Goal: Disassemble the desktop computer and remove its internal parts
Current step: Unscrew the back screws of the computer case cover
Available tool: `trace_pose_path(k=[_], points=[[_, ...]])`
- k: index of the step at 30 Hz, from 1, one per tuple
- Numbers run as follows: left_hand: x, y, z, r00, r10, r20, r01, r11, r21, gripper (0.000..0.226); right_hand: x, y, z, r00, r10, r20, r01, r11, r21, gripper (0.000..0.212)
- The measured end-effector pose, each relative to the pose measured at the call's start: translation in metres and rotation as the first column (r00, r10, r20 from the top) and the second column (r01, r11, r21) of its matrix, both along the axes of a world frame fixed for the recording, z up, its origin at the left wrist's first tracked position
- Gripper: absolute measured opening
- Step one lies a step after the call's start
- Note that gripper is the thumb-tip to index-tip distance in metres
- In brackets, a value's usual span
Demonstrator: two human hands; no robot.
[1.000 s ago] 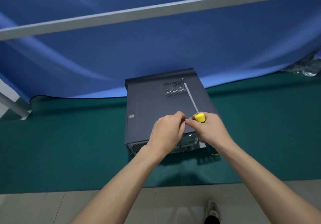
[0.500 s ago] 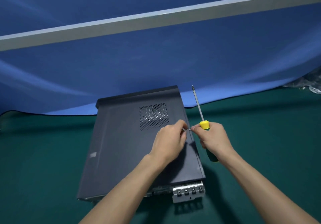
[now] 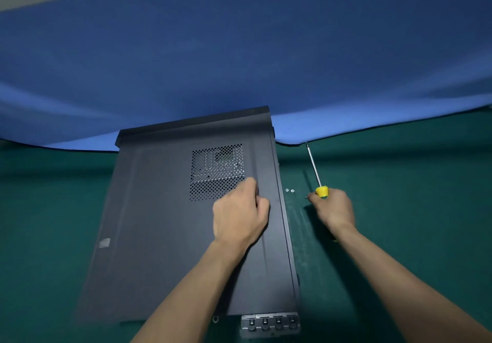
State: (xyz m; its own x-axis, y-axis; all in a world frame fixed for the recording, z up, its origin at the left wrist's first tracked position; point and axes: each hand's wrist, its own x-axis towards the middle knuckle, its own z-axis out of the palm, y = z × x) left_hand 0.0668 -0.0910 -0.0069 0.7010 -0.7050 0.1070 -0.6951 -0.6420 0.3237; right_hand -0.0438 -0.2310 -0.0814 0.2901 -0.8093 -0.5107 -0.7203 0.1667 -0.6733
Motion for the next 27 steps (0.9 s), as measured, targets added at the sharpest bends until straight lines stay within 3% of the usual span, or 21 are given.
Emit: trace_pose_path(k=[11,21,27], points=[[0.002,-0.002,-0.002,0.997,-0.02,0.075,0.022,1.0,-0.02,0.024,0.04,-0.012,-0.043,0.962,0.093,-0.255,-0.129,0.983,-0.13,0.025],[0.001,-0.002,-0.002,0.996,-0.014,0.083,0.017,1.0,-0.026,0.023,0.032,-0.006,-0.051,0.963,0.15,-0.223,-0.181,0.976,-0.124,0.03],[0.001,-0.002,-0.004,0.996,-0.001,0.087,0.002,1.0,-0.017,0.02,0.023,0.002,-0.039,0.998,0.054,-0.038,-0.056,0.997,-0.055,0.028]])
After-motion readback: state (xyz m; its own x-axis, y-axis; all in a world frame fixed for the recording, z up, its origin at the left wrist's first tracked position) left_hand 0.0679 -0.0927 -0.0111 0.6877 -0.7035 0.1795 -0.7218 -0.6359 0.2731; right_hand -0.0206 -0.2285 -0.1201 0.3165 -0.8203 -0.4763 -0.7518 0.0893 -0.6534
